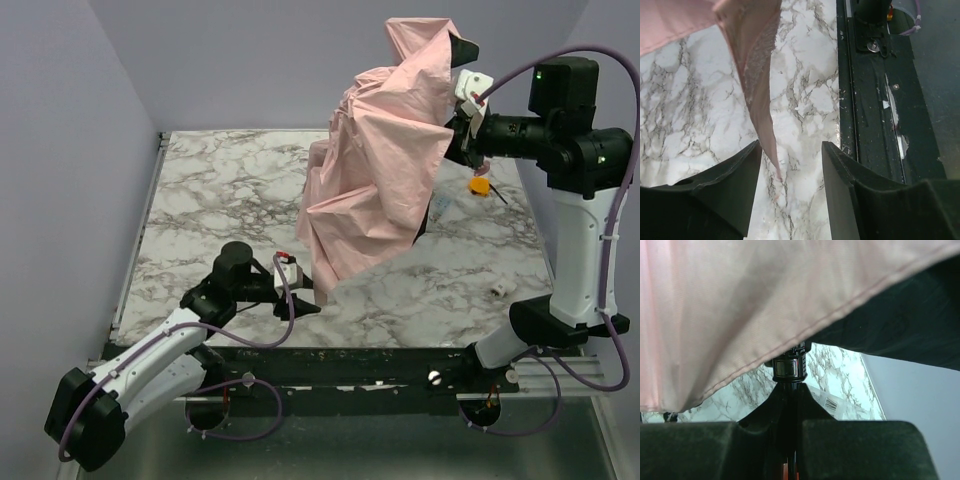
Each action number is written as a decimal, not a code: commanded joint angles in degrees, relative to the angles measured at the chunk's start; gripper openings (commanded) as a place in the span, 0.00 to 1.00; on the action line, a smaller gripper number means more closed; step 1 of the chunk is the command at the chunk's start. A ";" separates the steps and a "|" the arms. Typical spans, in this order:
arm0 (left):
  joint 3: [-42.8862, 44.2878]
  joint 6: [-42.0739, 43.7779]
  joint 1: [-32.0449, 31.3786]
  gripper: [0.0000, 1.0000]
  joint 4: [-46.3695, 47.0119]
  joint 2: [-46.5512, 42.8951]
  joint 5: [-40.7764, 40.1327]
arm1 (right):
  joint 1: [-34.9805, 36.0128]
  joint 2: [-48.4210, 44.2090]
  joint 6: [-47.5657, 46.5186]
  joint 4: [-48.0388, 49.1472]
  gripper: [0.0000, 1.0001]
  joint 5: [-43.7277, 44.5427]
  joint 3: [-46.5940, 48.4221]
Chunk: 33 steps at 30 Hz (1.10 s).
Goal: Put away the umbrella
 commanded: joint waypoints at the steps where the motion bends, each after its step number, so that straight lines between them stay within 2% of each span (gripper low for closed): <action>1: 2.39 2.63 -0.96 0.52 -2.28 2.44 1.57 | -0.30 -2.73 1.48 4.20 0.01 -1.00 1.53; 9: 1.41 1.43 -1.08 0.57 0.87 4.68 2.96 | -0.32 -3.56 2.10 4.50 0.01 -0.96 1.68; 15: 2.17 4.21 -1.09 0.49 -0.93 6.60 2.93 | -0.37 -3.97 2.03 4.55 0.01 -0.72 1.75; 24: 1.10 3.34 -1.08 0.47 0.87 6.10 1.87 | -0.34 -5.09 3.50 5.78 0.01 0.37 2.40; 26: 1.15 3.24 -1.09 0.42 1.02 6.30 1.67 | -0.54 -5.24 4.45 6.46 0.00 0.44 2.63; 28: 1.24 3.05 -1.09 0.32 1.08 6.47 1.49 | -0.74 -5.42 4.88 6.78 0.00 0.96 2.89; 31: 1.66 3.25 -0.88 0.00 0.91 6.37 1.33 | -0.90 -5.84 5.31 7.04 0.00 1.37 2.83; 33: 1.91 4.07 -0.21 0.00 0.22 5.51 1.26 | -0.89 -6.22 5.20 6.98 0.00 1.73 2.71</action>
